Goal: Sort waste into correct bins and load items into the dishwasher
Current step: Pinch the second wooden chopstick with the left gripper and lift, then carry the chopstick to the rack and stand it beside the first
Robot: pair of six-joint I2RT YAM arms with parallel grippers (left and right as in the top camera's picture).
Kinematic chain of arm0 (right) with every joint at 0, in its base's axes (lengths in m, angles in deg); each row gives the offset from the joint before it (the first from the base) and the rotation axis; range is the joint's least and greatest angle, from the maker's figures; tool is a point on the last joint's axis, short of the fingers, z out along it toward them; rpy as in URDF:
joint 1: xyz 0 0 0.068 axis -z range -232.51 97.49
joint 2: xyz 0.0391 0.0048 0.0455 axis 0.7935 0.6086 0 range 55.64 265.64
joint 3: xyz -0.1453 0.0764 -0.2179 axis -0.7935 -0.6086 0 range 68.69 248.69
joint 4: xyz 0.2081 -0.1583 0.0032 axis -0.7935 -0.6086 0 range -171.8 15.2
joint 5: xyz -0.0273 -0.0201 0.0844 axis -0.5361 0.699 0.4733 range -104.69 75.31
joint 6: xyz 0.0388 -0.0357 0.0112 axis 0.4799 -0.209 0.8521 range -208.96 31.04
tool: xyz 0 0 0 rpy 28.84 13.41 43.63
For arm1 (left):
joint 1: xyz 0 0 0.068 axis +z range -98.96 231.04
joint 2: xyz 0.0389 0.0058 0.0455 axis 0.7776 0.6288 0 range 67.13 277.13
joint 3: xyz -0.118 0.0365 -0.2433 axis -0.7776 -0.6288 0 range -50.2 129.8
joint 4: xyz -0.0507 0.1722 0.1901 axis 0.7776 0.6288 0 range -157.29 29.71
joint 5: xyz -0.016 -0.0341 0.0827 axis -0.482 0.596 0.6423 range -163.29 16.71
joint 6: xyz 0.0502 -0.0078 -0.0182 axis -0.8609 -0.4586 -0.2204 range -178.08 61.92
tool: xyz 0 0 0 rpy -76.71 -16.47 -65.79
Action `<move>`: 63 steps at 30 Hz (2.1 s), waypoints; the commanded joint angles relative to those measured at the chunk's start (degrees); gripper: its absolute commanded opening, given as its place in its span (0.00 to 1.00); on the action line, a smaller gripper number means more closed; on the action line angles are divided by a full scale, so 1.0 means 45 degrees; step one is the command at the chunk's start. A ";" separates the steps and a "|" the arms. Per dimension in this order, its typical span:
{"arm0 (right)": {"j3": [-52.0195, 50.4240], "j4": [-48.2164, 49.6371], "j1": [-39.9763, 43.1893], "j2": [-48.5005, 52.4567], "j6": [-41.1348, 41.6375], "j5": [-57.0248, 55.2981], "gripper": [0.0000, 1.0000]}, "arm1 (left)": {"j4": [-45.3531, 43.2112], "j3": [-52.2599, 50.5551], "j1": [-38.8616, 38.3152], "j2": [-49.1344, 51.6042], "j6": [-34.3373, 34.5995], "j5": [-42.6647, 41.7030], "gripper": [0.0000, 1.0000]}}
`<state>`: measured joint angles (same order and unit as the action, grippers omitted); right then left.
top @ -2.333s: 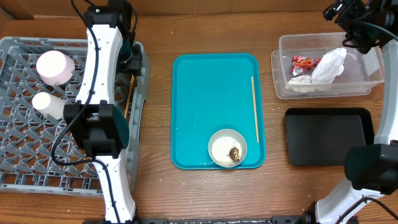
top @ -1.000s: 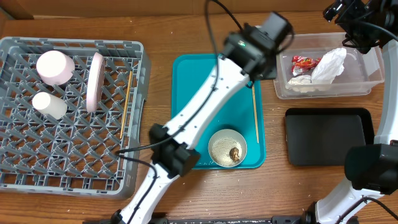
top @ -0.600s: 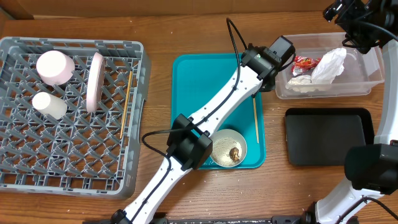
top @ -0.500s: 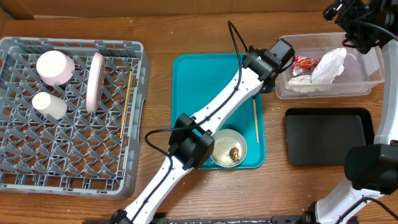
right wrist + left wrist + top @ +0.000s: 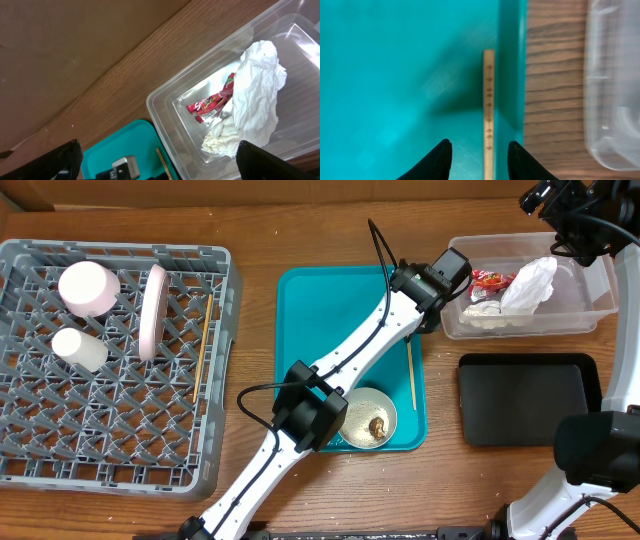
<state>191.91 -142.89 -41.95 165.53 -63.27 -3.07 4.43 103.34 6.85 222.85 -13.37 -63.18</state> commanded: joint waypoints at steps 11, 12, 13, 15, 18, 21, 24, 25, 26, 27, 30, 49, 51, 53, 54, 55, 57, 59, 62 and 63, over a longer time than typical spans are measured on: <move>0.0131 0.0068 0.0015 -0.0238 0.0063 0.0010 1.00 | -0.0840 -0.1540 -0.0044 0.0141 0.0160 -0.0690 0.22; 0.0136 0.0068 0.0015 -0.0238 0.0063 0.0010 1.00 | -0.0806 -0.1540 -0.0044 0.0141 0.0160 -0.0690 0.18; 0.0136 0.0068 0.0015 -0.0238 0.0063 0.0010 1.00 | -0.0777 -0.1540 -0.0044 0.0141 0.0160 -0.0690 0.13; 0.0136 0.0068 0.0015 -0.0238 0.0063 0.0005 1.00 | -0.0753 -0.1540 -0.0010 0.0136 0.0049 -0.0631 0.04; 0.0136 0.0068 0.0015 -0.0238 0.0063 0.0010 1.00 | -0.0646 -0.1486 0.0068 0.0121 -0.0287 -0.0500 0.04; 0.0131 0.0068 0.0015 -0.0238 0.0063 0.0010 1.00 | -0.0238 -0.1161 0.0243 -0.0146 -0.0729 -0.0495 0.04; 0.0136 0.0068 0.0015 -0.0238 0.0063 0.0010 1.00 | 0.0452 -0.0282 0.0690 -0.0937 -0.1151 -0.0486 0.04; 0.0136 0.0068 0.0015 -0.0238 0.0063 0.0010 1.00 | 0.0534 -0.0024 0.0850 -0.1224 -0.1239 -0.0495 0.04; 0.0136 0.0068 0.0015 -0.0238 0.0063 0.0010 1.00 | 0.0544 0.0175 0.0991 -0.1477 -0.1331 -0.0495 0.04; 0.0136 0.0068 0.0015 -0.0238 0.0063 0.0010 1.00 | 0.0534 0.0364 0.1175 -0.1841 -0.1477 -0.0500 0.04; 0.0136 0.0068 0.0015 -0.0238 0.0063 0.0010 1.00 | 0.0568 0.0782 0.1865 -0.3191 -0.1666 -0.0534 0.04; 0.0136 0.0068 0.0015 -0.0238 0.0063 0.0010 1.00 | 0.5416 -0.0058 0.7732 -0.6800 -1.0530 -0.0379 0.04; 0.0136 0.0068 0.0015 -0.0238 0.0063 0.0010 1.00 | 0.5435 -0.0651 0.8145 -0.6795 -1.0797 -0.0393 0.04; 0.0136 0.0068 0.0015 -0.0238 0.0063 0.0010 1.00 | 0.5285 -0.1331 0.8451 -0.6790 -1.1157 -0.0393 0.04; 0.0136 0.0068 0.0015 -0.0238 0.0063 0.0010 1.00 | 0.5144 -0.1758 0.8582 -0.6790 -1.1186 -0.0398 0.04; 0.0136 0.0068 0.0015 -0.0238 0.0063 0.0010 1.00 | 0.4935 -0.2365 0.8704 -0.6790 -1.1186 -0.0398 0.04; 0.0131 0.0068 0.0015 -0.0238 0.0063 0.0010 1.00 | 0.4532 -0.3220 0.8825 -0.6790 -1.1200 -0.0335 0.04; 0.0136 0.0068 0.0015 -0.0238 0.0063 0.0010 1.00 | 0.3949 -0.4119 0.8893 -0.6790 -1.1210 0.0019 0.04; 0.0136 0.0068 0.0015 -0.0238 0.0063 0.0010 1.00 | 0.3079 -0.5416 0.8976 -0.6790 -1.1171 0.0189 0.04; 0.0136 0.0068 0.0015 -0.0238 0.0063 0.0010 1.00 | 0.2851 -0.5761 0.9000 -0.6790 -1.1166 0.0189 0.04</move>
<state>191.91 -142.94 -41.95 165.51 -63.25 -3.05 19.14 81.90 46.81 191.60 -62.18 -63.90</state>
